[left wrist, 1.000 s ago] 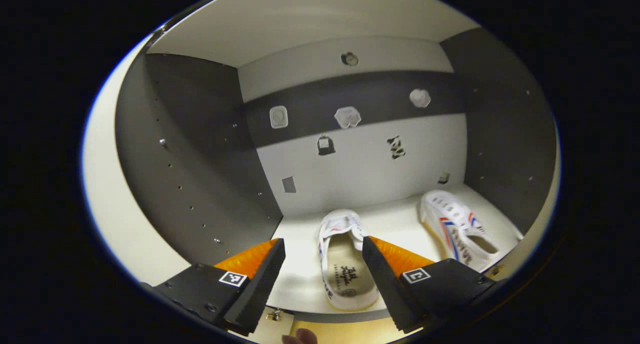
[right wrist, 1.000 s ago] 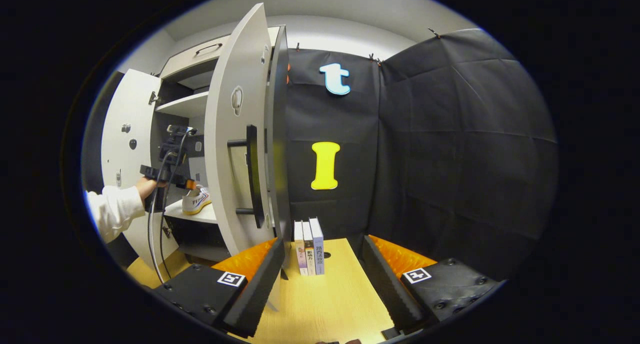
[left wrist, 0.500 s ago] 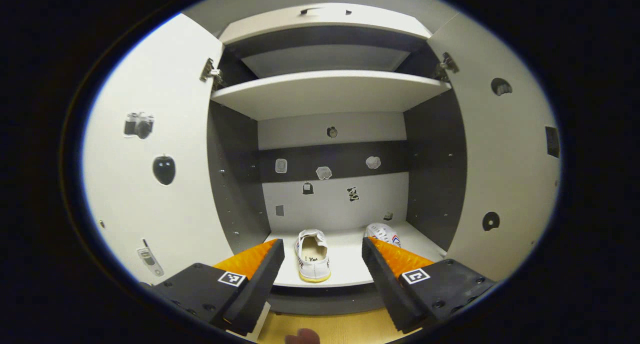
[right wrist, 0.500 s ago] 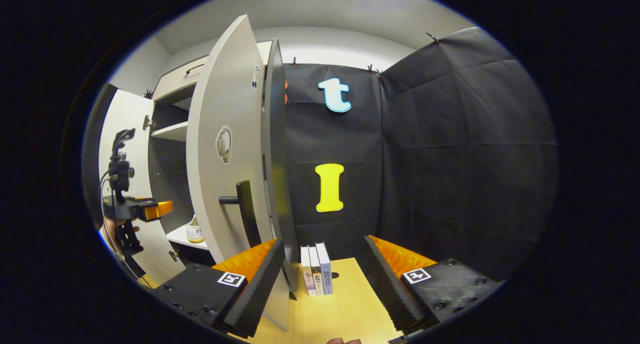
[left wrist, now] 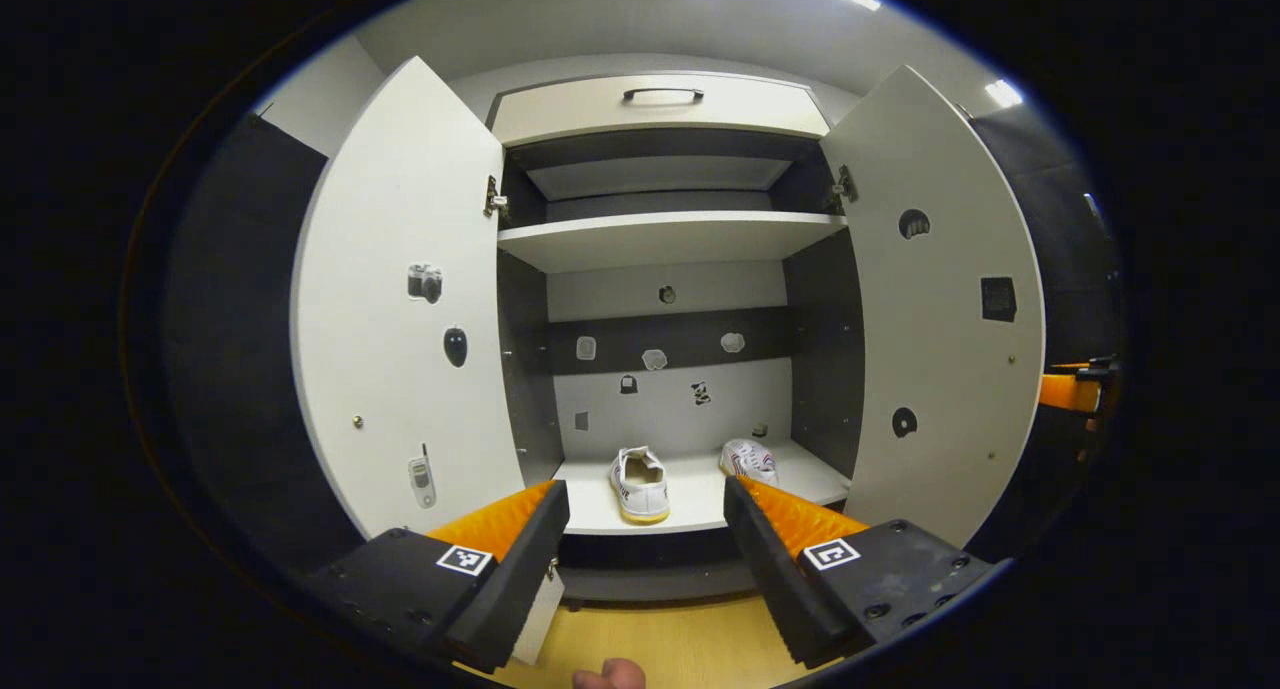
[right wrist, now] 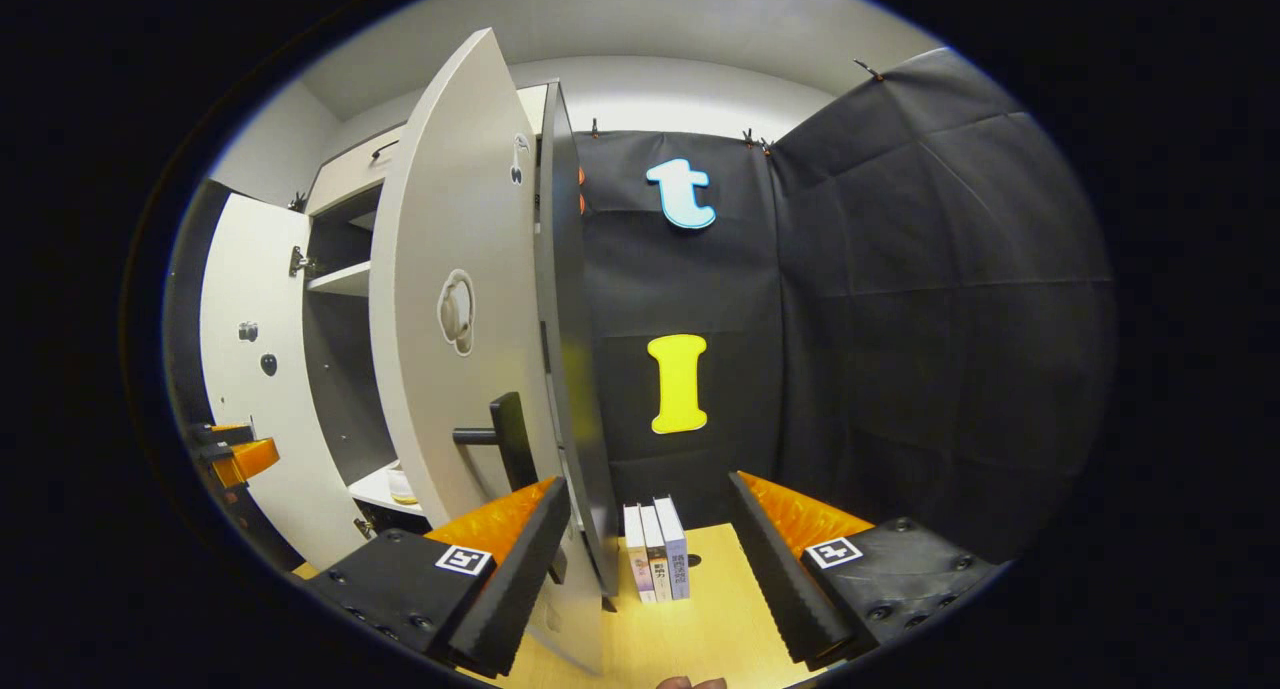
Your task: Grab one shoe with the right hand and put it into the shoe cabinet, grab the other shoe with the left hand and put it into the shoe cabinet; then close the right door with the right hand and the left door with the left hand.
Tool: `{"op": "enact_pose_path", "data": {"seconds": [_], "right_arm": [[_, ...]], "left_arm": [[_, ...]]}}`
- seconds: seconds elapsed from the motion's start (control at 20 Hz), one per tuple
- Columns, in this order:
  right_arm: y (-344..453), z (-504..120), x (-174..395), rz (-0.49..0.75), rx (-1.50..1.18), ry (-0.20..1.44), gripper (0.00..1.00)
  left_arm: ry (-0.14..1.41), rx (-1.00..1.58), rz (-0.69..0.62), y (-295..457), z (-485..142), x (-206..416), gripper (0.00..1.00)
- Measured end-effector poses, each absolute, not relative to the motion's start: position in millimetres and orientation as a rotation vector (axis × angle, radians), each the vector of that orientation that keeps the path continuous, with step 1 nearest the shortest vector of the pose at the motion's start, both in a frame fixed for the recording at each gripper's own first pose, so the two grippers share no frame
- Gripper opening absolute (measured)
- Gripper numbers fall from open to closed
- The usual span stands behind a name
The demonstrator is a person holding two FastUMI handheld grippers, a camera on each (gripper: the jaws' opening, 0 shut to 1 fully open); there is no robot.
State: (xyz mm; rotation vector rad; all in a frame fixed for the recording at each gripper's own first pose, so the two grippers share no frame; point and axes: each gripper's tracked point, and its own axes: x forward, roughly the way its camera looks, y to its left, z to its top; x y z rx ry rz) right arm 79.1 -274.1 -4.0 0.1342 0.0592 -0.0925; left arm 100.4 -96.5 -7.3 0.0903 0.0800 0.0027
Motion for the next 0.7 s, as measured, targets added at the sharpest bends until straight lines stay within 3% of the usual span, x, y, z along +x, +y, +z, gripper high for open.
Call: {"op": "enact_pose_path", "data": {"seconds": [0.7], "right_arm": [[-241.8,-7.1,66.7,-0.183,0.115,0.054,0.97]], "left_arm": [[0.077,0.004,0.036,-2.0,-2.2,38.7,0.97]]}}
